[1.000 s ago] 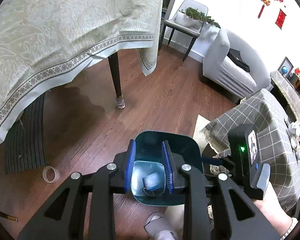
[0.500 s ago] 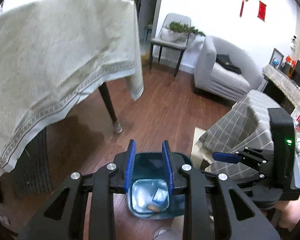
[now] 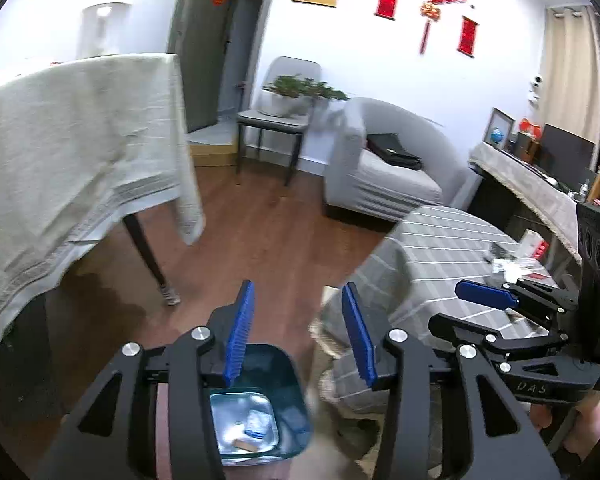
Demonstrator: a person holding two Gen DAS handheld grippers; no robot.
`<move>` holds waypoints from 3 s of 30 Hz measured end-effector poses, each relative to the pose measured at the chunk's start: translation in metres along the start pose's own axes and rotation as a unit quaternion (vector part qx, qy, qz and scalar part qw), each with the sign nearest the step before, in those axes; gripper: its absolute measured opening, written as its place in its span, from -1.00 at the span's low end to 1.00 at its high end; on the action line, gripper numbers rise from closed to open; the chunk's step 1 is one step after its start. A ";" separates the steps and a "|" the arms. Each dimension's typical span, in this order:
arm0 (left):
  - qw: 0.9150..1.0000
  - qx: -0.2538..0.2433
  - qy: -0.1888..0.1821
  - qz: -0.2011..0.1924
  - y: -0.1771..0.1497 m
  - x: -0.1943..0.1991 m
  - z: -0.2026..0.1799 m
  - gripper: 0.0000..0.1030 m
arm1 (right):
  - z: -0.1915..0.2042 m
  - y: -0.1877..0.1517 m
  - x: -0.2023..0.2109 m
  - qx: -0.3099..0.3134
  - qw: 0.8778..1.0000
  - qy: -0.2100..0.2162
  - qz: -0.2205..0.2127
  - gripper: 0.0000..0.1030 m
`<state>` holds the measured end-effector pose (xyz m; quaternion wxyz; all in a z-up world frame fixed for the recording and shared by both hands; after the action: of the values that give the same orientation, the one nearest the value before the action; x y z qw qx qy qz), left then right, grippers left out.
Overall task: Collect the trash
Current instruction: 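Move both open tools back over the table, then grasp the tan cardboard strip with the left tool, then grasp the crumpled white paper ball with the right tool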
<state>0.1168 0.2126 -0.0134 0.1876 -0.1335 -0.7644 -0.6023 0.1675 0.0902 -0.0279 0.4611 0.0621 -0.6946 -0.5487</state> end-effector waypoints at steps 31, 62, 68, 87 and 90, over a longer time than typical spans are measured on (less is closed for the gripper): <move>0.973 -0.142 -0.153 0.094 -0.074 -0.078 -0.258 0.09 | -0.205 -0.090 0.144 -0.130 0.977 -0.167 -0.017 0.14; 0.972 -0.038 -0.188 0.135 -0.074 -0.100 -0.267 -0.54 | -0.211 -0.107 0.139 -0.155 0.979 -0.133 0.011 0.14; 0.966 0.005 -0.214 0.146 -0.069 -0.093 -0.257 -0.55 | -0.204 -0.107 0.125 -0.149 0.981 -0.122 0.033 0.23; 0.946 0.080 -0.268 0.165 -0.060 -0.078 -0.224 -0.55 | -0.210 -0.099 0.083 -0.176 0.972 -0.147 0.059 -0.01; 0.947 0.076 -0.264 0.165 -0.060 -0.077 -0.218 -0.55 | -0.205 -0.095 0.081 -0.167 0.972 -0.154 0.057 -0.08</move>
<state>0.1874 -0.0113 -0.0556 0.0853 -0.3971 -0.7976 -0.4459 0.2270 -0.1391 -0.0650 0.3833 -0.1407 -0.6584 -0.6323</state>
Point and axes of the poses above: each gripper's, at about its wrist camera, not at the fingertips, and x roughly against the way its jaws point, z to its left, y to its top, the point moved 5 cm from there along -x, roughly the way its jaws point, and after that the axes turned 7 degrees about -z, right-handed, at the moved point
